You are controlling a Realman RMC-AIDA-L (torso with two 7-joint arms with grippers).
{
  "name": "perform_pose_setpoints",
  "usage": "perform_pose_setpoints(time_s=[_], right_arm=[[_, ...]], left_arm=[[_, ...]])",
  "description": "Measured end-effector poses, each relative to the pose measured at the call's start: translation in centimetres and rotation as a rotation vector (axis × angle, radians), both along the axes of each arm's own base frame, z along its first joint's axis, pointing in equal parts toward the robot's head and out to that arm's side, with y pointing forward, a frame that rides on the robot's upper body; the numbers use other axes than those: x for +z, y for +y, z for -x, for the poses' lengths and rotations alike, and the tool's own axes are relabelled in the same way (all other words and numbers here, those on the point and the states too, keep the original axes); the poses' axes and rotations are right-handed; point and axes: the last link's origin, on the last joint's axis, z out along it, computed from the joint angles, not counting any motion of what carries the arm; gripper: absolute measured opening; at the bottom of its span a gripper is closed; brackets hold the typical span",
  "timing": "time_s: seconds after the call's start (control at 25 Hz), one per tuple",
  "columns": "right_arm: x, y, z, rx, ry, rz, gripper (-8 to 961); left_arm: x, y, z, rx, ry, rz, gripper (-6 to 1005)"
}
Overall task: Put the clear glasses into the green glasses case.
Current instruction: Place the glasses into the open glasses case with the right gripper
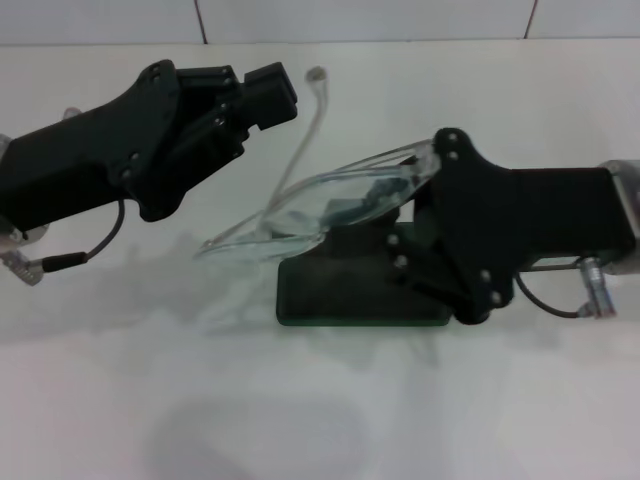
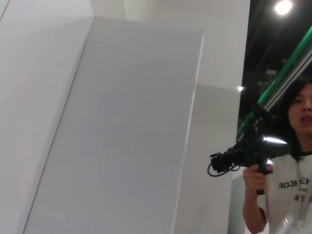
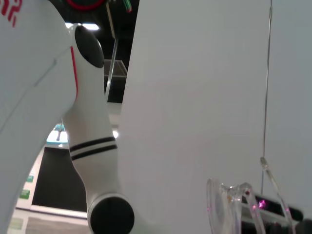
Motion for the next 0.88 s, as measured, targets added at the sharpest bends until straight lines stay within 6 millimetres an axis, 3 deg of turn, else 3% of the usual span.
perform_pose_setpoints(time_s=[0.88], right_arm=[[-0.9, 0.9, 0.3, -0.039, -0.032, -0.004, 46]], left_arm=[[-0.9, 0.4, -1.1, -0.032, -0.015, 0.037, 91]])
